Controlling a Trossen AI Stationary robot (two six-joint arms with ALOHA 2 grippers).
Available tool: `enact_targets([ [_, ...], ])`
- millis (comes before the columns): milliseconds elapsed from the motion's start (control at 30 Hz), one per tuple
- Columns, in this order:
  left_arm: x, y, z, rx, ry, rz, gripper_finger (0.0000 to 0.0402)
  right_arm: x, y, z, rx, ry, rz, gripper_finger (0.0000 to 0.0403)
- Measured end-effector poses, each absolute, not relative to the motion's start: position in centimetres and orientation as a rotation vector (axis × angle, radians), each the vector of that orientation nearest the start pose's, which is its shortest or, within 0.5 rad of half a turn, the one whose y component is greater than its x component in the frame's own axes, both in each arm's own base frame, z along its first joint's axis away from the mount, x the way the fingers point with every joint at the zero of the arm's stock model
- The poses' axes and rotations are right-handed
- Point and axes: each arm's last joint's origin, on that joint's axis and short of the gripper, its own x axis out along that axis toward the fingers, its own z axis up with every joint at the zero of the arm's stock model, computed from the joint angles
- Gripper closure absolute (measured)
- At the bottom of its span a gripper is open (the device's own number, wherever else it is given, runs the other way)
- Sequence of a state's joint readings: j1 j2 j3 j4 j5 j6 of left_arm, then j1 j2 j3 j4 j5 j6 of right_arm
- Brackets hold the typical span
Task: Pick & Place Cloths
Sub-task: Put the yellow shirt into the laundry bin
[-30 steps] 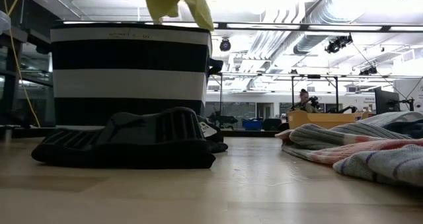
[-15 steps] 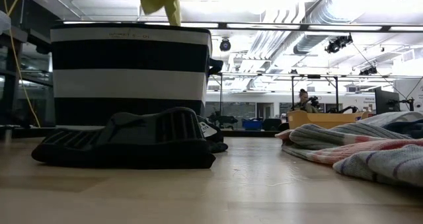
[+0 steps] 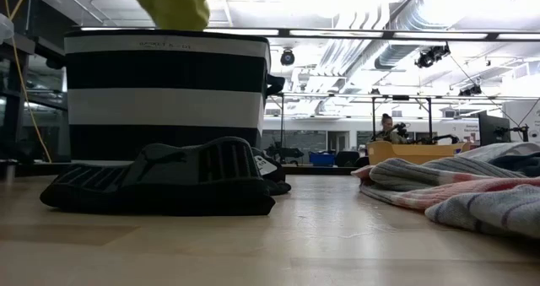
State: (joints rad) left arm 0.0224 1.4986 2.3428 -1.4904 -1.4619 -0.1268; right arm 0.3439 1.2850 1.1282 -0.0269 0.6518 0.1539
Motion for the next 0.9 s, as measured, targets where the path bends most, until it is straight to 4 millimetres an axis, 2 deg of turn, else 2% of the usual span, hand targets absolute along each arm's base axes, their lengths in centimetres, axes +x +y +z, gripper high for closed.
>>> enact_targets([
  [200, 17.1, 4.7, 54.1, 0.267, 0.427, 1.501, 0.0401, 27.5, 8.0, 36.1, 0.083, 0.134, -0.323, 0.0071],
  [533, 17.6, 6.7, 52.9, 0.102, 0.472, 1.459, 0.0401, 27.5, 8.0, 36.1, 0.122, 0.129, -0.327, 0.0071],
  [900, 18.7, 10.2, 49.6, 0.035, 0.641, 1.514, 0.0401, 27.5, 8.0, 35.7, 0.127, 0.163, -0.332, 0.0071],
])
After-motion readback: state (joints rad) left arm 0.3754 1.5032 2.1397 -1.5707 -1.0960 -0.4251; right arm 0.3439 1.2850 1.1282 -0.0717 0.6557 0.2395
